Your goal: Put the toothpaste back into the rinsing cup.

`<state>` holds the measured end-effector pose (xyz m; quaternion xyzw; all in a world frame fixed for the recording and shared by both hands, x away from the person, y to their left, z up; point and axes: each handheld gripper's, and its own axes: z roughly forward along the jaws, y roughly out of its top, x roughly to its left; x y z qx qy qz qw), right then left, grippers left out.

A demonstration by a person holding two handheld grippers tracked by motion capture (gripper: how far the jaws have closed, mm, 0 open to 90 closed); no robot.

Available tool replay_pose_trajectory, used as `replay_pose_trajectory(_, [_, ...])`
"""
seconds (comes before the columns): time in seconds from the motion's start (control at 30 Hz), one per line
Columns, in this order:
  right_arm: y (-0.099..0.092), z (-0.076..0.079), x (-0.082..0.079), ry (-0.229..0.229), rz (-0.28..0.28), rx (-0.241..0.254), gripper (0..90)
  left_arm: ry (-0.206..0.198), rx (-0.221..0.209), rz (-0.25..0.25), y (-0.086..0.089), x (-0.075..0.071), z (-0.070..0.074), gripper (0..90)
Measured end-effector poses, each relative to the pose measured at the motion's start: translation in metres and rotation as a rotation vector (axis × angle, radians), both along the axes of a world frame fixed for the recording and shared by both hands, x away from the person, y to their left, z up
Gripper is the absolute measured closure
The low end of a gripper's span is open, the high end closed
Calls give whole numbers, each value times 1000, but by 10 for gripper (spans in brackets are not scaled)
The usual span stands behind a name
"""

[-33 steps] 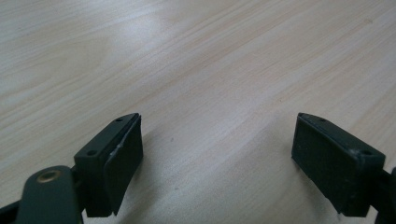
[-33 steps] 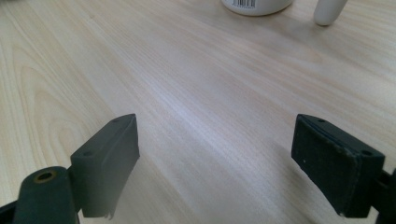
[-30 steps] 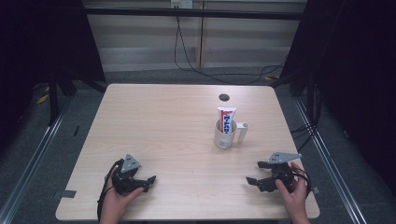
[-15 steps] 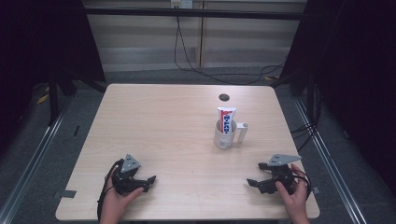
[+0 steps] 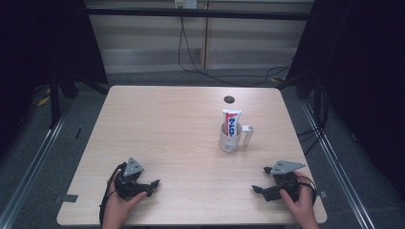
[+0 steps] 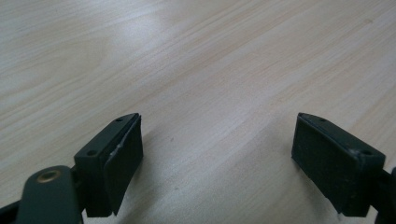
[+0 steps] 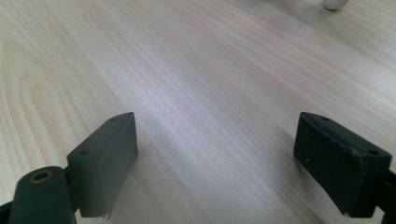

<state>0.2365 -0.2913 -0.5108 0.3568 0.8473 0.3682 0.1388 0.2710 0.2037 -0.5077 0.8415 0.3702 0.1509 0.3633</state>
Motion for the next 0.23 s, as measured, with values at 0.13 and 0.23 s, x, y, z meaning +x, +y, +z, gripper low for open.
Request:
replay_pose_trajectory(0.13, [-1, 0, 1, 3, 10, 0, 124, 0, 1, 0, 0, 0, 0, 163])
replay_pose_trajectory(0.23, [-1, 0, 1, 2, 11, 0, 124, -1, 0, 0, 0, 0, 0, 163])
